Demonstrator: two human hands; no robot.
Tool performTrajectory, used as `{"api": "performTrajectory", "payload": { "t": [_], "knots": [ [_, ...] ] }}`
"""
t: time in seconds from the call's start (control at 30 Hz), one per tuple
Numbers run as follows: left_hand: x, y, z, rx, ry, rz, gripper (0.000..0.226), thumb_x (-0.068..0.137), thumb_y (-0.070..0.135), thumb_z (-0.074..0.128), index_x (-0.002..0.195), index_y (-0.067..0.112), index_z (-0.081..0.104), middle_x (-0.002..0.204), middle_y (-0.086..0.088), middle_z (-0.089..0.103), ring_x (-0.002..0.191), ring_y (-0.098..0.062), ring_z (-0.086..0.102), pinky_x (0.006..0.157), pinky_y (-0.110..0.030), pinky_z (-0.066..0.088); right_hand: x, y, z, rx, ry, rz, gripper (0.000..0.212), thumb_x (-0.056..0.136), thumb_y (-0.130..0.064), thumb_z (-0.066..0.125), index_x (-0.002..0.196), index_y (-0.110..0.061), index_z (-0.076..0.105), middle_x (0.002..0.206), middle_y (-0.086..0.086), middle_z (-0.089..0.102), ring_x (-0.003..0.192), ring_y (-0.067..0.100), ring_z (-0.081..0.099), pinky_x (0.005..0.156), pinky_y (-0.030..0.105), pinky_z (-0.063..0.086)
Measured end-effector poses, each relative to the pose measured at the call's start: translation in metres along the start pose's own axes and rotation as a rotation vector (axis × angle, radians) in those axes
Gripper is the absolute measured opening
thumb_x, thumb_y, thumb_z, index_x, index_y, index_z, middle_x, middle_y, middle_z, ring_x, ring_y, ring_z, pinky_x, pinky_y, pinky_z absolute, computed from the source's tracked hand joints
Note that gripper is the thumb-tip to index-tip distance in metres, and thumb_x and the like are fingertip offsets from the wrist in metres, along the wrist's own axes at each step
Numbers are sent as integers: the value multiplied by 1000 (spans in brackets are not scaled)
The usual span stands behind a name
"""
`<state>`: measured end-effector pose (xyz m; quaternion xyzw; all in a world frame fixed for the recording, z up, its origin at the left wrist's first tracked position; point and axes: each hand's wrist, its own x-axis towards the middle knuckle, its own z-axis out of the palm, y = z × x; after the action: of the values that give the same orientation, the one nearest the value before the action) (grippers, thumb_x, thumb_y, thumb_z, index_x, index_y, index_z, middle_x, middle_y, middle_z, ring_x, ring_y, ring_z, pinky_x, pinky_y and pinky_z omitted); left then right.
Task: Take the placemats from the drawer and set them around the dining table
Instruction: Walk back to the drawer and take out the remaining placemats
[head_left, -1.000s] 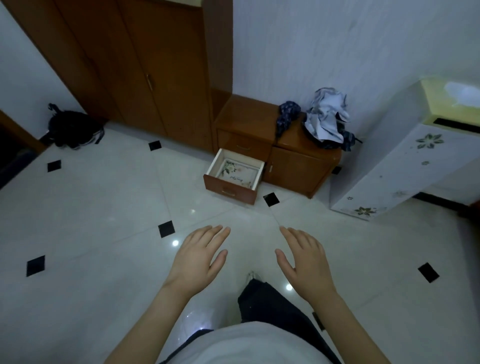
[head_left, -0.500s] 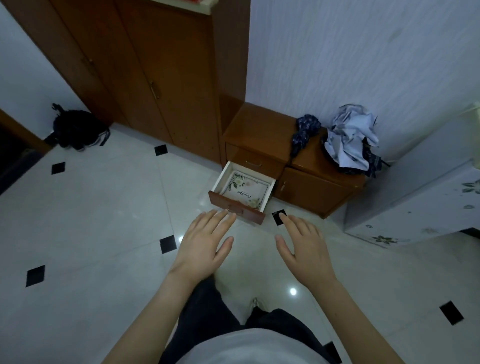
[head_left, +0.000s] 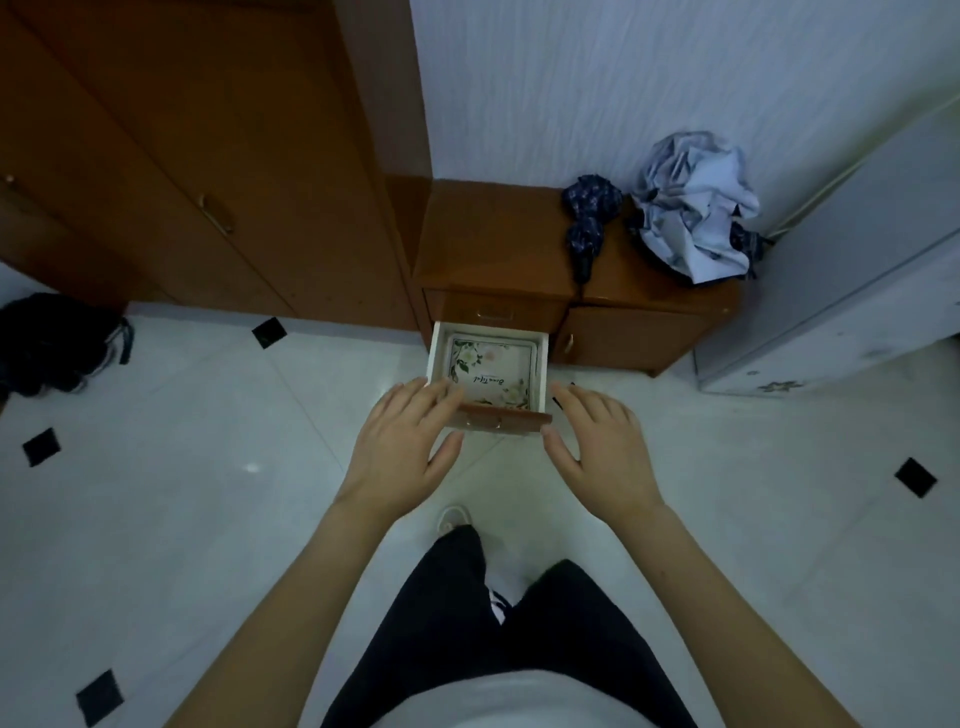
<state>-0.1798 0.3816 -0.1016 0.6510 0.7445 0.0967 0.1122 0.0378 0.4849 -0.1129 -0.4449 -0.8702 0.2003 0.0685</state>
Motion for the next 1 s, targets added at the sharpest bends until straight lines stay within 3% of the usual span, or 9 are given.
{"api": "performTrajectory", "payload": {
  "t": [0.17,0.37,0.77,1.0],
  "knots": [
    [43,-27,8,-20,13,25,48,95,38,34,135,17,51,134,-5,55,125,-26,46,108,-36,27,40,1,17,27,3,42,55,94,-47,32,136,-18,50,131,4,58,121,23,50,101,40,36],
    [103,-56,66,-43,21,-17,49,96,40,32,136,18,50,137,-4,53,127,-25,46,108,-39,33,99,41,61,67,-1,51,55,94,-47,33,138,-19,49,132,1,57,122,21,49,104,39,35],
    [207,-139,266,-112,82,-59,48,95,37,34,134,16,51,133,-2,55,123,-20,47,104,-33,33,217,149,232,87,-87,-7,62,94,-51,25,143,-18,43,139,1,51,127,22,45,104,41,38],
    [234,-198,404,-166,-58,-44,53,94,39,28,136,16,49,134,-3,54,123,-20,47,102,-33,35,253,192,364,89,-178,9,57,96,-45,30,144,-17,40,141,5,50,128,24,44,105,45,38]
  ]
}}
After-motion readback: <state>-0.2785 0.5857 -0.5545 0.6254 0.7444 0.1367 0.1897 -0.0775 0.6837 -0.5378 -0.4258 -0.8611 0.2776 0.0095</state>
